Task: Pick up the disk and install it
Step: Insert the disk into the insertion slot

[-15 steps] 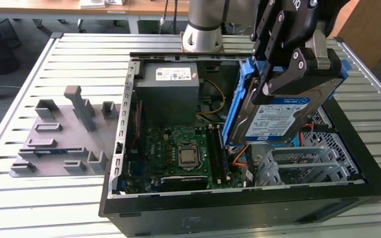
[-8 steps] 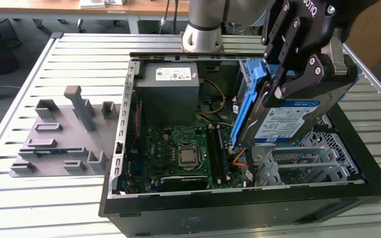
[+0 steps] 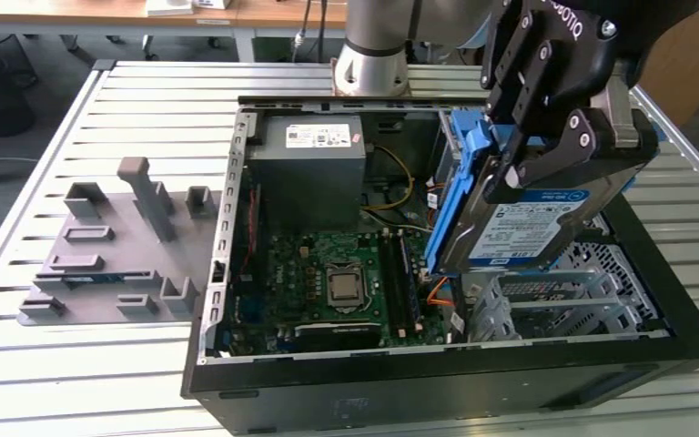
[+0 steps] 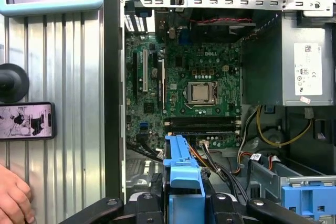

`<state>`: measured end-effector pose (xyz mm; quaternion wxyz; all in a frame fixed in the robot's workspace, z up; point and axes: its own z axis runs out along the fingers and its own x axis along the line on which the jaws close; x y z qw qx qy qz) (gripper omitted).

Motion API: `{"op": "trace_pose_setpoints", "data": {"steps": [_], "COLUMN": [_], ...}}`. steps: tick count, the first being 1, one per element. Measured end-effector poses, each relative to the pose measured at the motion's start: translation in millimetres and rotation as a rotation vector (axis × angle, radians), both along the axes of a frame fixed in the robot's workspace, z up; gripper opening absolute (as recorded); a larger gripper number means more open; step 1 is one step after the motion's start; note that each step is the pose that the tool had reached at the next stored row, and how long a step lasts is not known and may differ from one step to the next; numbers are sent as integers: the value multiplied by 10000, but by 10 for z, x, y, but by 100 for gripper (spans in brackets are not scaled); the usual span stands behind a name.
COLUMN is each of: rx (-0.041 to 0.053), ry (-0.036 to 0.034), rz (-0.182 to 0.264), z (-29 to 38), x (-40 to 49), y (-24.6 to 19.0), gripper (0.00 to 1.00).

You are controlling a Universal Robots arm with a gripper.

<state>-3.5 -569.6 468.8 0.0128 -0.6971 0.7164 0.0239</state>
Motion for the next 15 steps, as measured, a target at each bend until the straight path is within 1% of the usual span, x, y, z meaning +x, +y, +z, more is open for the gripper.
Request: {"op": "trace_pose_setpoints", "data": {"steps": [5, 8, 12, 15], "rx": [0, 1, 1, 0], "ry": [0, 0, 0, 0], "rz": [1, -1, -1, -1], "z": [-1, -2, -9, -11], "x": [6, 59, 158, 168], "y": [0, 0, 0, 0], "gripper": [36, 36, 36, 36]}}
